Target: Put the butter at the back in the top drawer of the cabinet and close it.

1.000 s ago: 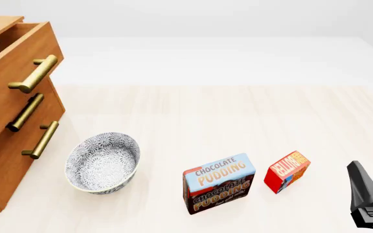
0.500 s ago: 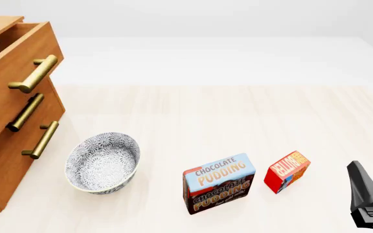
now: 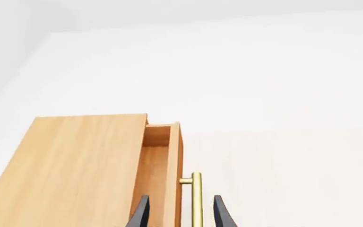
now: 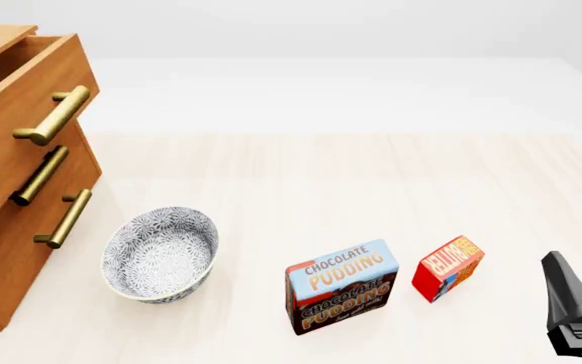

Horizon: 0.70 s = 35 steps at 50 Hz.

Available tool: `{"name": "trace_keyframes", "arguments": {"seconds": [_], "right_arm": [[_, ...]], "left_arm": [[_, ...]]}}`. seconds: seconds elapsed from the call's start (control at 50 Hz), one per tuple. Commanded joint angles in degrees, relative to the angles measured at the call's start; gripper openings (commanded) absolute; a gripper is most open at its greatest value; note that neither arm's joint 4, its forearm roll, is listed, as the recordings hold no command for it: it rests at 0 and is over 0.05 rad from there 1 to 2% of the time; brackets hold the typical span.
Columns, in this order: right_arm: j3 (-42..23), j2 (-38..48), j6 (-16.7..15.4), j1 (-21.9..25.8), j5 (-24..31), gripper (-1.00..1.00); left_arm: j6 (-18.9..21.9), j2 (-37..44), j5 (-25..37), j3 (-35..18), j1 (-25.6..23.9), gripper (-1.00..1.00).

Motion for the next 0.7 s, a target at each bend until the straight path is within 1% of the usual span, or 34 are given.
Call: {"name": "trace_keyframes", "arguments": {"seconds": [0.02, 0.16, 0.3, 0.38, 0.7], "right_arm": [[0.0, 0.0, 0.0, 0.0, 0.0, 1.0], [0.0, 0.0, 0.0, 0.0, 0.0, 1.0], [0.0, 0.0, 0.0, 0.0, 0.0, 1.0], [0.0, 0.0, 0.0, 0.0, 0.0, 1.0], [0.0, 0.0, 0.0, 0.0, 0.0, 1.0]], "left_arm": [[-3.1, 2.3, -0.1, 1.0, 1.2, 1.0], [-4.5, 3.5, -0.4, 1.8, 1.9, 1.0], [-4.9, 4.3, -0.8, 3.0, 2.1, 1.0], [-4.7, 4.6, -0.8, 3.8, 3.2, 1.0], [-5.4, 5.9, -1.7, 5.4, 3.0, 1.0]]}}
